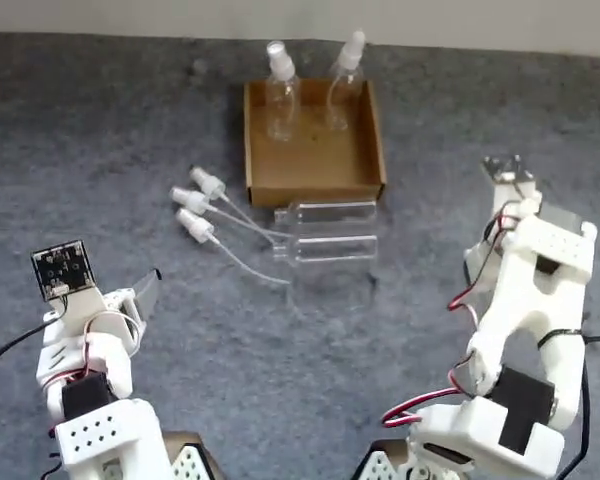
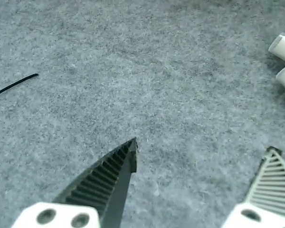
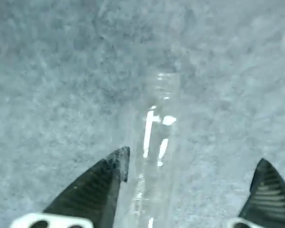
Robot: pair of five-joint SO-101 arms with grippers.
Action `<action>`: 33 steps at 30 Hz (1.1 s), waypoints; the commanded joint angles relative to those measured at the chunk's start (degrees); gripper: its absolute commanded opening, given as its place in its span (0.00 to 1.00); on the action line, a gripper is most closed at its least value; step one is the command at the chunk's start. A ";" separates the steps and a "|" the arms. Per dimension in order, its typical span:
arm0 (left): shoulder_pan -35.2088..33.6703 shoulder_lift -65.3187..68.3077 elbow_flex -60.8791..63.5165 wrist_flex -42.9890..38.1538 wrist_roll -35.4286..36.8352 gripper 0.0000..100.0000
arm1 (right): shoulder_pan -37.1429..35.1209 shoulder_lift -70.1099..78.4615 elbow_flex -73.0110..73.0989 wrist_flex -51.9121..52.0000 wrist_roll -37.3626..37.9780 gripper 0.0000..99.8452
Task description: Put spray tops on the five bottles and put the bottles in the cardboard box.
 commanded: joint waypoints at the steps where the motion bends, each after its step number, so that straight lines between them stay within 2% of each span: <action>1: -0.66 -0.57 -0.04 -1.67 0.44 0.33 | -0.75 2.59 -4.88 0.92 -0.70 0.35; 7: -0.66 -0.57 -0.04 -1.67 0.44 0.33 | -1.71 9.89 -5.93 0.92 -0.97 0.35; 11: -0.57 -0.57 -0.04 -1.67 0.44 0.33 | -3.65 10.15 -5.58 0.92 -1.32 0.31; 18: -0.57 -0.57 -0.04 -1.67 0.44 0.33 | -3.91 10.42 -5.32 0.75 -9.05 0.25; 24: -0.57 -0.57 -0.04 -1.67 0.44 0.33 | -1.54 10.33 -5.23 0.92 -15.03 0.25; 33: -0.57 -0.57 -0.04 -1.67 0.44 0.33 | -0.48 10.51 -5.23 0.66 -15.91 0.25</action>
